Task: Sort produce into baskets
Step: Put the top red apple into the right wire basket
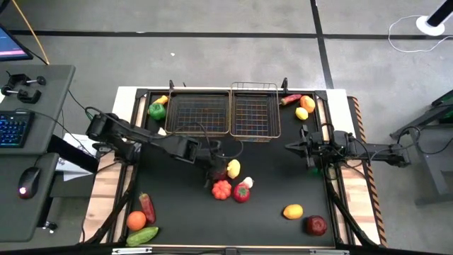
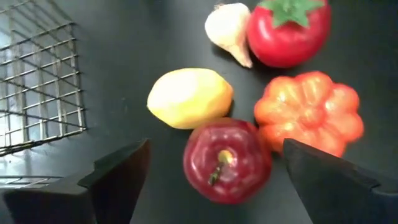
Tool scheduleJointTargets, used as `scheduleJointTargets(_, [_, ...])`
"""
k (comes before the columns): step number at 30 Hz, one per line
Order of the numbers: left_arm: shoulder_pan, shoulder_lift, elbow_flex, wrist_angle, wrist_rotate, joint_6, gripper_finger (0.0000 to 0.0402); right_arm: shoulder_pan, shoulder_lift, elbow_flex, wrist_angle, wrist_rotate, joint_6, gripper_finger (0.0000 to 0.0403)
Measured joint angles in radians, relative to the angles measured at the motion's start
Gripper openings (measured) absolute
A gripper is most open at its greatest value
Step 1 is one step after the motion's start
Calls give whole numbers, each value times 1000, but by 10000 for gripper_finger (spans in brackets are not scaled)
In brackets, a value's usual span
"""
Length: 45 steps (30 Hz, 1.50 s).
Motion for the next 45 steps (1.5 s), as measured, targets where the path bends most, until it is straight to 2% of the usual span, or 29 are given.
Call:
scheduleJointTargets(4, [0,0,0,-16,-23,-67,360,0,0,0,0,0,0,0])
scheduleJointTargets(9, [0,7,0,-14,-19,-73,360,0,0,0,0,0,0,0])
scheduleJointTargets(24, [0,18,-17,38,65,6,360,0,0,0,0,0,0,0])
scheduleJointTargets(45, [6,186,-16,36,68,6,360,0,6,0,0,0,0,0])
